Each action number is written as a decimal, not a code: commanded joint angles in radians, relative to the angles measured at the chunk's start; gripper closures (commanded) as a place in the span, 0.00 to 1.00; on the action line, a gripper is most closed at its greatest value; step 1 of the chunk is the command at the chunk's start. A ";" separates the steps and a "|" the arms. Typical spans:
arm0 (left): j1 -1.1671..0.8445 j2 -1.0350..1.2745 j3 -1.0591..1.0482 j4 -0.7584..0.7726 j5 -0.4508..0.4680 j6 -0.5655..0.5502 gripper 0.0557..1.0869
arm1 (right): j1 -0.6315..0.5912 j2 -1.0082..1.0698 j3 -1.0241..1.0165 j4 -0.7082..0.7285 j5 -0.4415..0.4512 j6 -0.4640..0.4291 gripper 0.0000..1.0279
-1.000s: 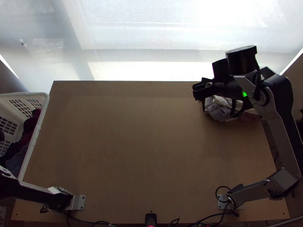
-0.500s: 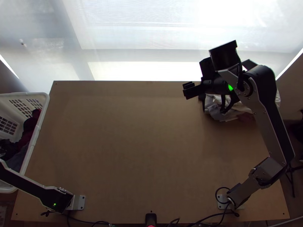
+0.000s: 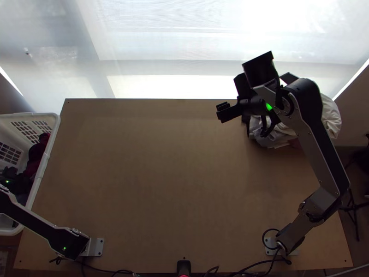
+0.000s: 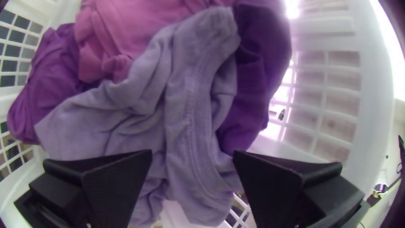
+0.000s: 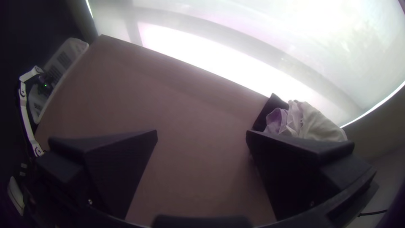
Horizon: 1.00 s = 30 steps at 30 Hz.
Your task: Fold the t-shirt
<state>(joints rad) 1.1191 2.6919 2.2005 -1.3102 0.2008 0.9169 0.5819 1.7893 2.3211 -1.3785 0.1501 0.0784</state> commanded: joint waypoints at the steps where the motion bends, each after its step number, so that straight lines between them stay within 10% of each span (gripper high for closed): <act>1: -0.002 0.066 0.007 0.008 -0.009 0.004 0.18 | 0.003 0.010 0.003 -0.001 0.006 -0.002 0.05; 5: -0.005 0.085 0.008 0.005 0.002 0.002 0.71 | 0.009 0.016 0.004 -0.001 0.014 -0.008 0.05; 8: -0.005 0.065 0.010 -0.011 0.031 -0.012 0.91 | 0.016 0.018 0.004 -0.001 0.023 -0.011 0.05; 30: -0.378 -1.054 -0.018 -0.101 0.288 -0.122 0.91 | -0.070 -0.019 -0.051 -0.024 0.032 -0.022 0.05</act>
<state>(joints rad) 0.9180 1.9335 2.1994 -1.4185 0.4244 0.8448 0.5720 1.7939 2.3146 -1.3880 0.1837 0.0544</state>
